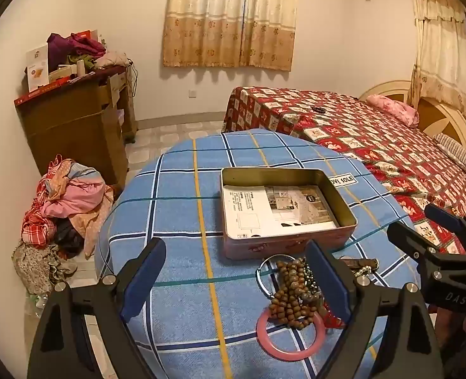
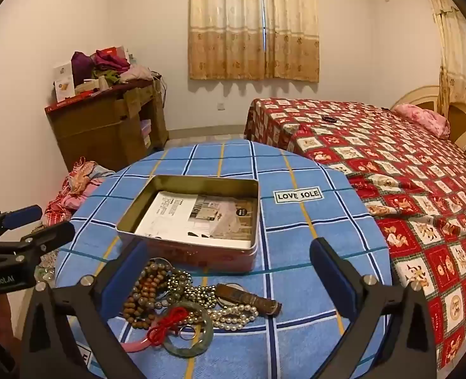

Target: Organize jewelry

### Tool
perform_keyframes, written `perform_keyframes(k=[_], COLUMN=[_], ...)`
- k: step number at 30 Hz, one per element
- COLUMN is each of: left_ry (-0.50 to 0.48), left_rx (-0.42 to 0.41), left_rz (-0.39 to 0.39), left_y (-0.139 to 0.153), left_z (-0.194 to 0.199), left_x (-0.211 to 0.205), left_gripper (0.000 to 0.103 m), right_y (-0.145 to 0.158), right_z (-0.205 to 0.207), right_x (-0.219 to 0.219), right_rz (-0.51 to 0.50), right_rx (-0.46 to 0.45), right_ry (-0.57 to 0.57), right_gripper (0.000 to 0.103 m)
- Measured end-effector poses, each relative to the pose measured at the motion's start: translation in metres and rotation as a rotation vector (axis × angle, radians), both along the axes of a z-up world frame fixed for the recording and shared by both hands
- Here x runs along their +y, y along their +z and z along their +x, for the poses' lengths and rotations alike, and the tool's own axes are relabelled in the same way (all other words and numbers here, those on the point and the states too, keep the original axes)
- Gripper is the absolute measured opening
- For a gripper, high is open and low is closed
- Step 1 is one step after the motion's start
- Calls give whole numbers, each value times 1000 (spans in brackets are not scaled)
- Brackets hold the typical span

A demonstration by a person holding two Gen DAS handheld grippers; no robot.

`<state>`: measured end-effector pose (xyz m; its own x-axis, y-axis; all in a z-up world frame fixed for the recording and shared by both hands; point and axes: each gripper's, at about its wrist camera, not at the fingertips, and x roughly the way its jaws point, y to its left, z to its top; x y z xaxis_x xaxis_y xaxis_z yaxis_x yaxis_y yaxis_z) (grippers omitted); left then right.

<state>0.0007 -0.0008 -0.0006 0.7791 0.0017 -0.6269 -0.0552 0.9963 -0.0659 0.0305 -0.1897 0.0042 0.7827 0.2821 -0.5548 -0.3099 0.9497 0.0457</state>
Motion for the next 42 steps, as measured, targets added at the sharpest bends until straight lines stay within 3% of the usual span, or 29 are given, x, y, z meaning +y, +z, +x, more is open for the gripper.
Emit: perform_keyframes(k=[3,4,42], left_ry=[-1,-4,-5], left_rx=[6,-19,-19], left_rz=[9,-30,1], left_y=[-2,-1,3], left_z=[3,-1,-6], left_x=[-3,3,-2], left_gripper=[90,90,90], right_y=[-1,-2,-1], right_z=[0,-1,-14], right_x=[1,1,2], right_rz=[6,4,16], right_rx=[9,2,1], right_ry=[11,11,4], right_gripper=[103,103,103])
